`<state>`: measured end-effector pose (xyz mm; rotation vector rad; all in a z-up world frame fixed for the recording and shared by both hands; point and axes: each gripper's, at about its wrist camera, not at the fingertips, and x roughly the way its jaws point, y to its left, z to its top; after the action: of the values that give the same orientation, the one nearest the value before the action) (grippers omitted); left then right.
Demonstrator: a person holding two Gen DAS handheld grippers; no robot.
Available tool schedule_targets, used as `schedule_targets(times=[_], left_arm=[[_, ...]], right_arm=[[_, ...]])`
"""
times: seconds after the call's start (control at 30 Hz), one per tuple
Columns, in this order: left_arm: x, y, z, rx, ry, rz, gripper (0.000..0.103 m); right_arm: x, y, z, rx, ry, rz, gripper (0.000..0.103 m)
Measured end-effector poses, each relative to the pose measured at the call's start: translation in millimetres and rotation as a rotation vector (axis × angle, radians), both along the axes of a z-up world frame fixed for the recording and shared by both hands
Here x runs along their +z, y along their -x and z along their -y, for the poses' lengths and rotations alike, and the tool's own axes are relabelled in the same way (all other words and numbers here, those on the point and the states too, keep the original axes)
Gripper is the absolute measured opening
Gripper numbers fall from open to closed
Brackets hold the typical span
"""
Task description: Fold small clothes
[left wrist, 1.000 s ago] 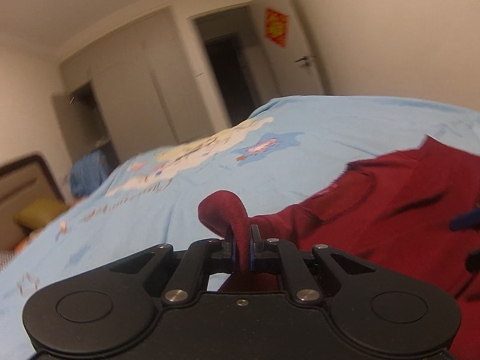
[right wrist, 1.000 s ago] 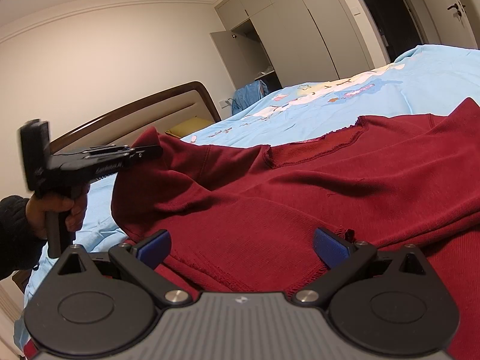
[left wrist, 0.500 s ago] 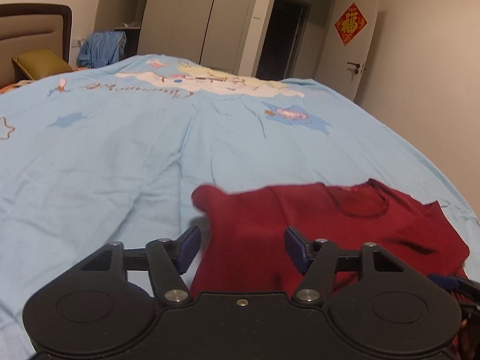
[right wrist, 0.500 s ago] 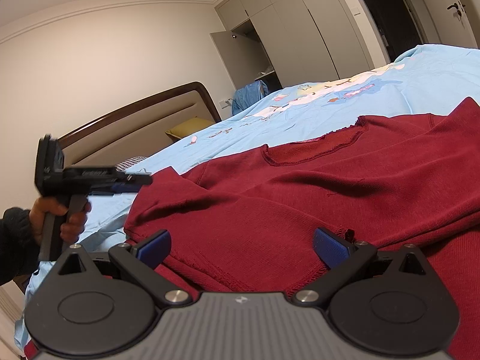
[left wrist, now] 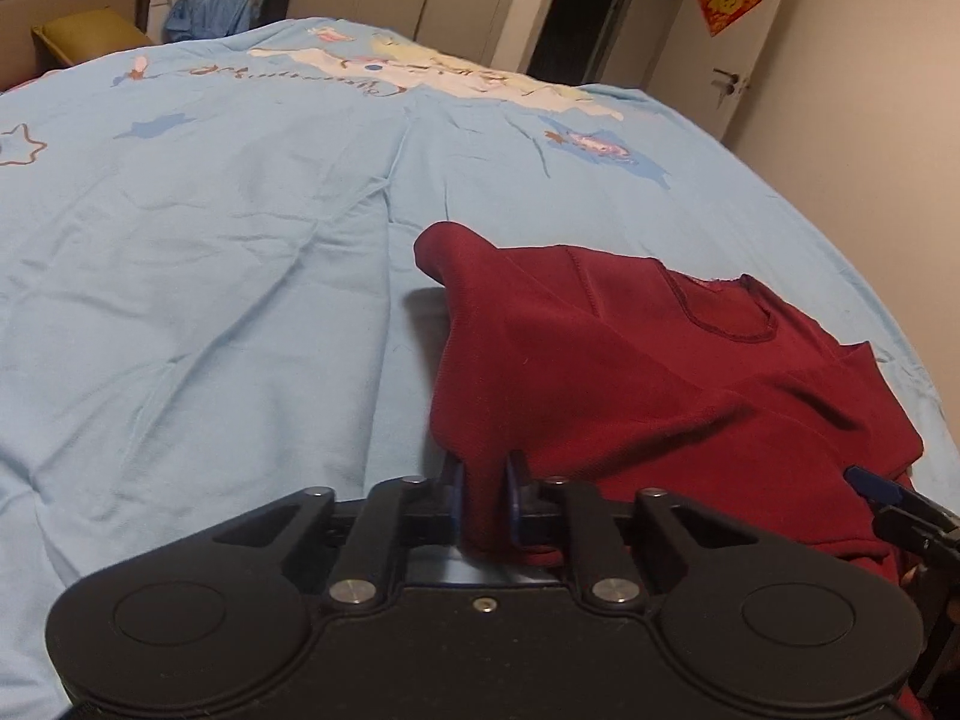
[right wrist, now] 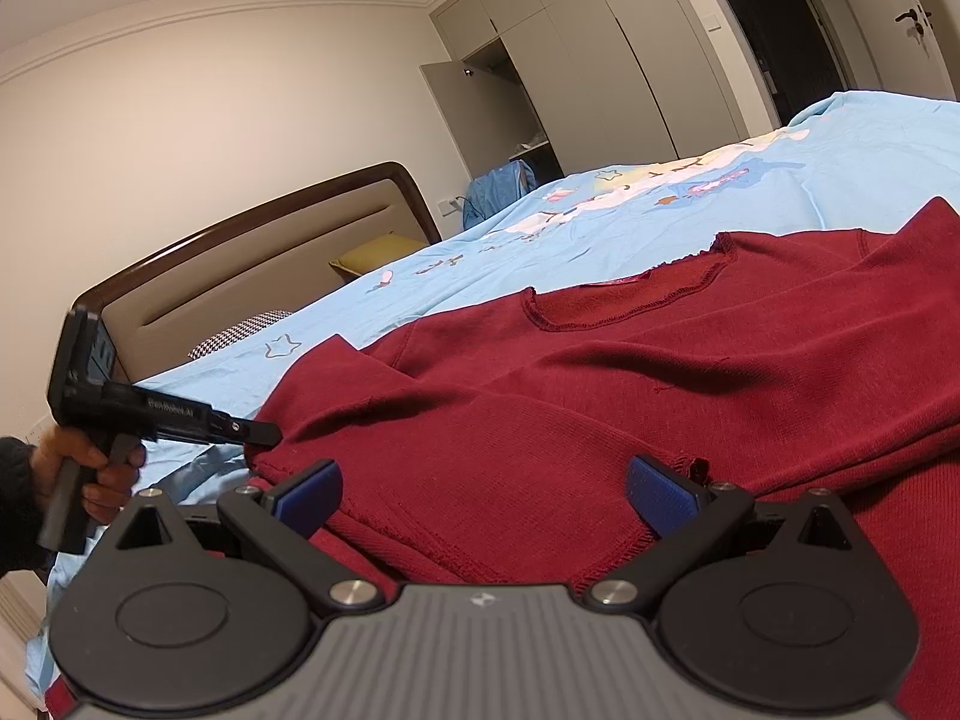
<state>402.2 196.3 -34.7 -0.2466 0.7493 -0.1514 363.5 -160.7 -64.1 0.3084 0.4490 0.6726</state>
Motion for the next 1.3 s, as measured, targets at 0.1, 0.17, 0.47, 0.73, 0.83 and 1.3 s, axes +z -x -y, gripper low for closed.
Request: schedule_targets(times=[0.1, 0.17, 0.47, 0.73, 0.83, 1.3], left_arm=[[15, 2, -2, 0.130, 0.081, -0.082, 0.011], [23, 2, -3, 0.186, 0.097, -0.125, 0.011], [10, -21, -10, 0.245, 0.091, -0.268, 0.020], [41, -34, 3, 0.191, 0.017, -0.121, 0.065], [51, -59, 16, 0.151, -0.004, -0.065, 0.068], [18, -173, 87, -0.086, -0.046, -0.100, 0.051]], right_arm=[[0, 0, 0, 0.000, 0.001, 0.000, 0.103], [0, 0, 0, 0.001, 0.000, 0.000, 0.103], [0, 0, 0, 0.002, -0.006, 0.000, 0.103], [0, 1, 1, 0.003, -0.016, 0.000, 0.103], [0, 2, 2, 0.002, -0.010, 0.001, 0.103], [-2, 0, 6, 0.009, -0.044, -0.006, 0.103]])
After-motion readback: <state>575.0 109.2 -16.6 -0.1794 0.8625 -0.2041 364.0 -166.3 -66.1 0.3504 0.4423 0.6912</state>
